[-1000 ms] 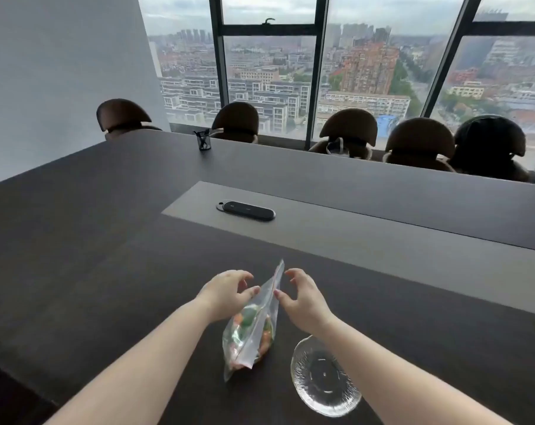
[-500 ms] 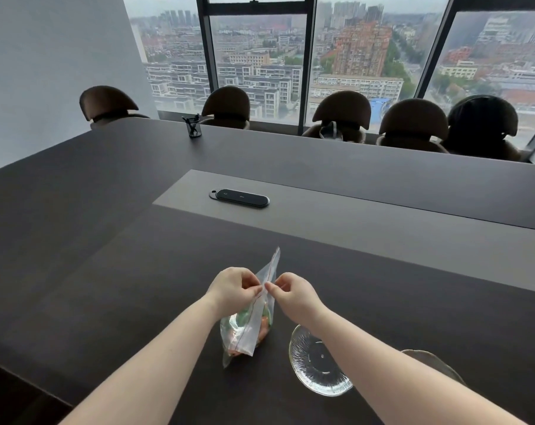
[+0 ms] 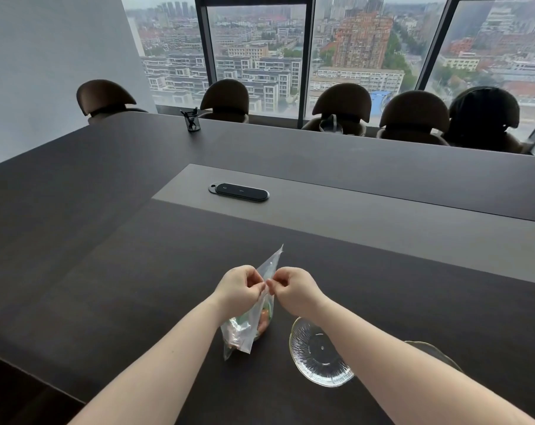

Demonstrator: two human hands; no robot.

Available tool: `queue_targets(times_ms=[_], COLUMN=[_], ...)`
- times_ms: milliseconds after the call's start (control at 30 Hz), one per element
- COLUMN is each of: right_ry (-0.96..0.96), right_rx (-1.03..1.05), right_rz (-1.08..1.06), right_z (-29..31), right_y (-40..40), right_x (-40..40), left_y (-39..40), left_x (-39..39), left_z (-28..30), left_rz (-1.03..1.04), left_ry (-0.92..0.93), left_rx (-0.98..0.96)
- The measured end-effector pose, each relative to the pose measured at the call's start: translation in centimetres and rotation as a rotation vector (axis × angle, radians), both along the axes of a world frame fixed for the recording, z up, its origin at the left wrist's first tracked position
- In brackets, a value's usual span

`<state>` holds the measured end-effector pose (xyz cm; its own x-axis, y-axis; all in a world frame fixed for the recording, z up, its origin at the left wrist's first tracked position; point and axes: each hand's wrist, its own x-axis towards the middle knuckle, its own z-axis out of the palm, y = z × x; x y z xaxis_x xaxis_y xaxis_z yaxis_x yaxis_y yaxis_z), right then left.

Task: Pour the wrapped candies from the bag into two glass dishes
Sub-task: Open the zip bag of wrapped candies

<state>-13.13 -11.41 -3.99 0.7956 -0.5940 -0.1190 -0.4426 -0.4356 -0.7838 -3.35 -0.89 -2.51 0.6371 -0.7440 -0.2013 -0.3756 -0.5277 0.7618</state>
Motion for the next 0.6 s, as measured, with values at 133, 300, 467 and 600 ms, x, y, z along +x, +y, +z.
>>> queue_targets(times_ms=[133, 300, 467, 600], right_ry=[0.023, 0.044, -0.082, -0.188], right_rx=[-0.045, 0.002, 0.224, 0.328], right_rz=[-0.059, -0.225, -0.289, -0.302], right_z=[-0.1, 0.2, 0.9, 1.7], right_y=[-1.2, -3.5, -3.3, -3.6], right_x=[-0.4, -1.5, -1.0, -1.1], left_y=[0.1, 0.9, -0.1, -0.8], left_x=[1.3, 3.3, 2.2, 2.2], left_z=[1.0, 1.6, 2.3, 2.6], left_rz=[0.08, 0.175, 0.172, 0.165], left_ry=[-0.182, -0.211, -0.056, -0.006], left_rx=[0.057, 0.095, 0.03, 0.112])
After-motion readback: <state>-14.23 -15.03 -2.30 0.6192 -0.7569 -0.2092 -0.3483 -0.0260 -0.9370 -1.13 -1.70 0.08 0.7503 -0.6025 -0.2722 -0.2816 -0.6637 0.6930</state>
